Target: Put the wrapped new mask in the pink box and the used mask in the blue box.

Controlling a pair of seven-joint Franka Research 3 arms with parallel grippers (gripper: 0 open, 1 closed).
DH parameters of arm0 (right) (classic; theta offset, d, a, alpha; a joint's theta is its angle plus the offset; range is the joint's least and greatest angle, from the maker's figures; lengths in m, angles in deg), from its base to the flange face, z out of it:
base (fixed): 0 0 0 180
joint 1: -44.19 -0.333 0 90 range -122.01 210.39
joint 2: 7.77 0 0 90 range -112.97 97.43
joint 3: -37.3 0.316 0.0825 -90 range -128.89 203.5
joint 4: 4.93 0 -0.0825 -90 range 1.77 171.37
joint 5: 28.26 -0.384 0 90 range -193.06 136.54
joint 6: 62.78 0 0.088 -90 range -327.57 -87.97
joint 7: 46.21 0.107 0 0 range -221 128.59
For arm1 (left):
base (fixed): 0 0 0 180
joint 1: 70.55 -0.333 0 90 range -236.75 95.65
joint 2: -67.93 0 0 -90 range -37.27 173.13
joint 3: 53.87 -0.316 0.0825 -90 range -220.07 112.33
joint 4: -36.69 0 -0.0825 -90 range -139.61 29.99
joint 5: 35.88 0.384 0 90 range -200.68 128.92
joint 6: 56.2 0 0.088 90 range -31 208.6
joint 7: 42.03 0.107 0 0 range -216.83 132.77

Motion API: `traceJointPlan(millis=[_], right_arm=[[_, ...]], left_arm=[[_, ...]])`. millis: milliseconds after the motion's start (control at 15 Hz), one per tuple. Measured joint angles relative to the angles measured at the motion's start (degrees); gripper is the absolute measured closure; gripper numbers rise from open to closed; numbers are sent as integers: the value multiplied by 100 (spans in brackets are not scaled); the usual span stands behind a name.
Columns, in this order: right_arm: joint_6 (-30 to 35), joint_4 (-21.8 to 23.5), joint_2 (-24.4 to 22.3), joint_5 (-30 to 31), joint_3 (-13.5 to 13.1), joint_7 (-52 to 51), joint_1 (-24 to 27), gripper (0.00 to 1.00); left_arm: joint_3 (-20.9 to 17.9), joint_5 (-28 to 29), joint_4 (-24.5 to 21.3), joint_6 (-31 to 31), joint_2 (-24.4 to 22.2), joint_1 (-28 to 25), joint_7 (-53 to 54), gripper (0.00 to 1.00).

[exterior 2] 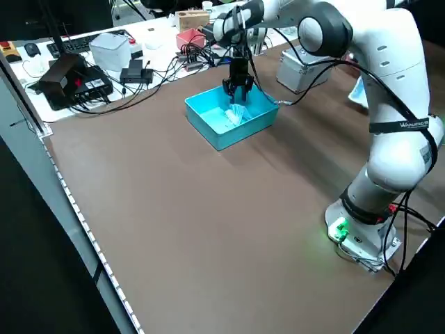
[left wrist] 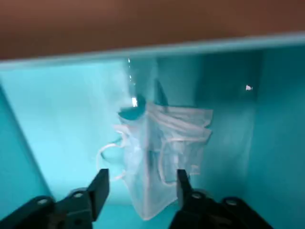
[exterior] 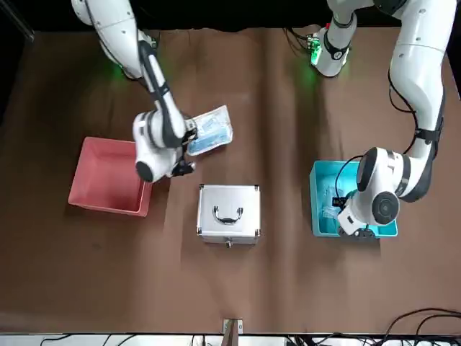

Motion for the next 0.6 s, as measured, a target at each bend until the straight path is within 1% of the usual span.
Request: traceJointPlan(millis=[133,200,267,400,467,533,600], right_arm=[[875,-397,-49,136,-533,284,26,92],[1560,-776,-87,178,-1096,458,36,92],[1751,-946,-91,193,-1389,507,39,92],[1869,-1236,-93,224,-1976,537,91,92],[1876,-1356,-94,318,-2182,537,200,92],[1886,-1479,-94,562,-2297,507,396,92],[1902,-1576,-94,863,-2335,388,626,92]], left_arm=[[26,0,152,-2,-109,-95,0,24],[54,0,261,-7,-360,-186,-3,7],[63,0,305,-39,-533,-209,-4,1],[74,0,351,-292,-946,-225,1,0],[88,-6,355,-494,-1159,-225,3,0],[116,-67,359,-713,-1373,-225,13,0],[139,-250,366,-880,-1579,-223,62,0]])
